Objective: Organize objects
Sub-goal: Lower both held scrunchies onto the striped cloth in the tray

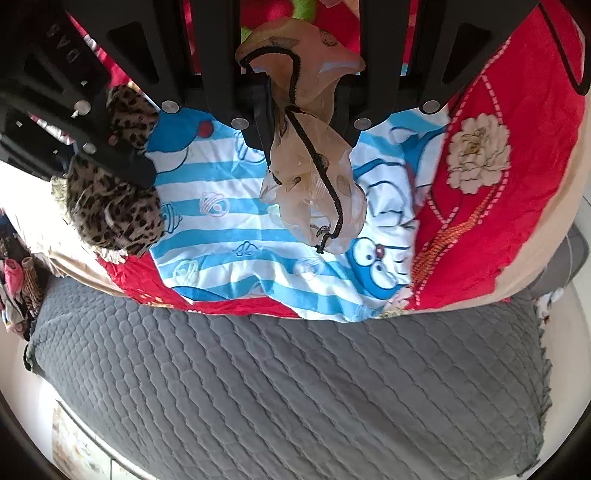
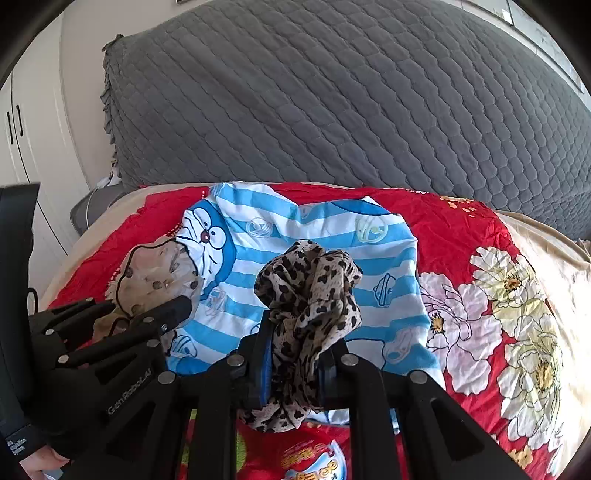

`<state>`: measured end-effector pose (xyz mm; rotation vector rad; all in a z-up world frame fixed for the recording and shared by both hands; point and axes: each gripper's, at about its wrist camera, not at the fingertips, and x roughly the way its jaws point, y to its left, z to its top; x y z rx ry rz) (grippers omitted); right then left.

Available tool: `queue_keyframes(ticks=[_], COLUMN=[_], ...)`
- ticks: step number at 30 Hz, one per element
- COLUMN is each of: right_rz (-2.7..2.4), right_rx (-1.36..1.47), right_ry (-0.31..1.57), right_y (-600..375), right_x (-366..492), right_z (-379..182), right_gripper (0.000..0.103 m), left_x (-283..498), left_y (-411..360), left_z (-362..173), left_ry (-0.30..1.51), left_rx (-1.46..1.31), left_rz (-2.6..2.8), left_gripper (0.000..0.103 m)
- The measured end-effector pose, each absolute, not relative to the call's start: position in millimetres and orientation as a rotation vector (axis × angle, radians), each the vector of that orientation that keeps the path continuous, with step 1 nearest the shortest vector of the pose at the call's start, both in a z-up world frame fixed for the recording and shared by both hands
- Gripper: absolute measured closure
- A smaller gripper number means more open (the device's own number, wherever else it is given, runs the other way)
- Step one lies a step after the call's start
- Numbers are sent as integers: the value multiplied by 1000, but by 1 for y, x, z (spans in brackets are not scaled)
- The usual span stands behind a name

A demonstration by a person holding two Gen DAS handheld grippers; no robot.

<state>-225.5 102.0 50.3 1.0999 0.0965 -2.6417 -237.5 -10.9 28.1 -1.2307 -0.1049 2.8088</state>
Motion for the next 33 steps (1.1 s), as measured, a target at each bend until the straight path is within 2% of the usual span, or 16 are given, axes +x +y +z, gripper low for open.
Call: queue_keyframes(ticks=[4, 12, 33], right_rz=[-2627, -2598, -2553], right_rx=[1133, 1207, 1348], right_ry=[94, 116, 138], right_y=[102, 93, 96], right_x=[-238, -268, -299], right_z=[43, 22, -20], right_gripper=[85, 85, 85], left_x=[-252, -283, -305], left_y=[-5, -22, 0], left_z=[28, 5, -35], left_ry=[-84, -211, -52], left_rx=[-1229, -1323, -1401], left_rz=[2793, 2727, 2673], left_gripper=[82, 81, 79])
